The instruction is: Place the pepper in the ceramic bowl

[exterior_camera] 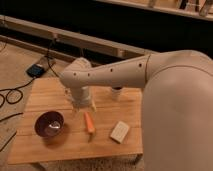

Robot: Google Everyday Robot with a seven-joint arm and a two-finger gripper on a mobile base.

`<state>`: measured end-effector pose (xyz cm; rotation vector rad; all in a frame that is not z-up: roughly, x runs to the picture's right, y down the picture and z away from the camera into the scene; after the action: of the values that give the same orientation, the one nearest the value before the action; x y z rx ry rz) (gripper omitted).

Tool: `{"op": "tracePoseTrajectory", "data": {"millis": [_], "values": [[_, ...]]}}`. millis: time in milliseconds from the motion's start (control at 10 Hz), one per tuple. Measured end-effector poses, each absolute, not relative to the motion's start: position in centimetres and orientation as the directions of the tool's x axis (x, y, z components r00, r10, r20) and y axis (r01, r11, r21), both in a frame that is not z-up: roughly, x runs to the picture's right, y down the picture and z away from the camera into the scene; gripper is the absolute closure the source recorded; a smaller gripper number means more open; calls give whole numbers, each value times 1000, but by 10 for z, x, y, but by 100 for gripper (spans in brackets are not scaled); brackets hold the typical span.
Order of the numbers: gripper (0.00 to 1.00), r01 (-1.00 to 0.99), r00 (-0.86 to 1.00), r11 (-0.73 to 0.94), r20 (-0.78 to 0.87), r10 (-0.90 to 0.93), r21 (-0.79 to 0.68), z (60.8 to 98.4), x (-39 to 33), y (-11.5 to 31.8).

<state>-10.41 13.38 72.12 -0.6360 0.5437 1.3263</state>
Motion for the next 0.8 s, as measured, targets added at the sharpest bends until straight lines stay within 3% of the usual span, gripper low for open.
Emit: {"op": "tracePoseTrajectory", "data": {"millis": [800], "values": [[35,-951,306,239,-716,627,-198,770,-105,174]]}}
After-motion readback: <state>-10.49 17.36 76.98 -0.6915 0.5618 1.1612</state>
